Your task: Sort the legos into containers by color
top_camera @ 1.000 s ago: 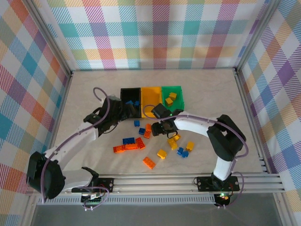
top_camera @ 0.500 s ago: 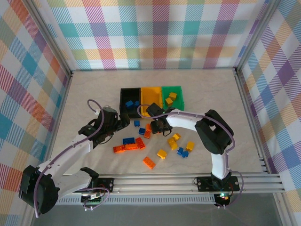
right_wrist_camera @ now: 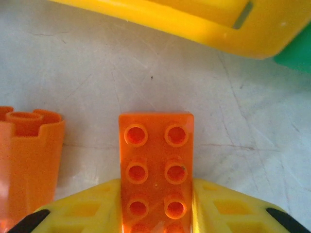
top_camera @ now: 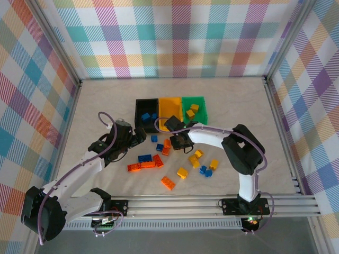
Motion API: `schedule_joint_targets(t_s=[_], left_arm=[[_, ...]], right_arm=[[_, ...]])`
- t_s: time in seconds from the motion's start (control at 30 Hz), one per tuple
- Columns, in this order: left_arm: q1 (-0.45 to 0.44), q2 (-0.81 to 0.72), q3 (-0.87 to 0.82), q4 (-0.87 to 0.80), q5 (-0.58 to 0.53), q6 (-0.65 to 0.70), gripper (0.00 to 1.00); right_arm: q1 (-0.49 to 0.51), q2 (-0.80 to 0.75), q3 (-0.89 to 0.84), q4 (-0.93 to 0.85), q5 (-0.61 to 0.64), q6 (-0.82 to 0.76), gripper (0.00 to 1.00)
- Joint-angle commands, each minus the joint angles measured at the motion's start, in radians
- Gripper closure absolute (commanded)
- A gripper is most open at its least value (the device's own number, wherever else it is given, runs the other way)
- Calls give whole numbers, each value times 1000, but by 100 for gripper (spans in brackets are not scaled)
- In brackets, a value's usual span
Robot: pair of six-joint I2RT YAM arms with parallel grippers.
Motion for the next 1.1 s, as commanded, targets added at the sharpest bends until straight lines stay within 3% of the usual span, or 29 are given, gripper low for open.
schedule_joint_targets(t_s=[0.0, 0.17, 0.4, 0.67, 0.87, 1.07], left_arm=[[-4, -8, 22, -25, 23, 11, 0], [-3, 1, 46, -66, 50, 34, 0], [-5, 6, 49, -95, 113, 58, 0], [-4, 4, 77, -203, 109, 81, 0], [-6, 41, 89, -226, 158, 122, 0], [-88, 128, 140, -196, 192, 143, 4]], right_arm=[[4, -116, 9, 7, 20, -38, 64], [-31, -113, 137, -18, -30, -70, 63], [-125, 90, 408, -80, -77, -74, 62], [-162, 271, 644, -175, -54, -88, 56], [-164, 281, 710, -182, -66, -94, 34], [-164, 156, 575, -110, -67, -71, 31]])
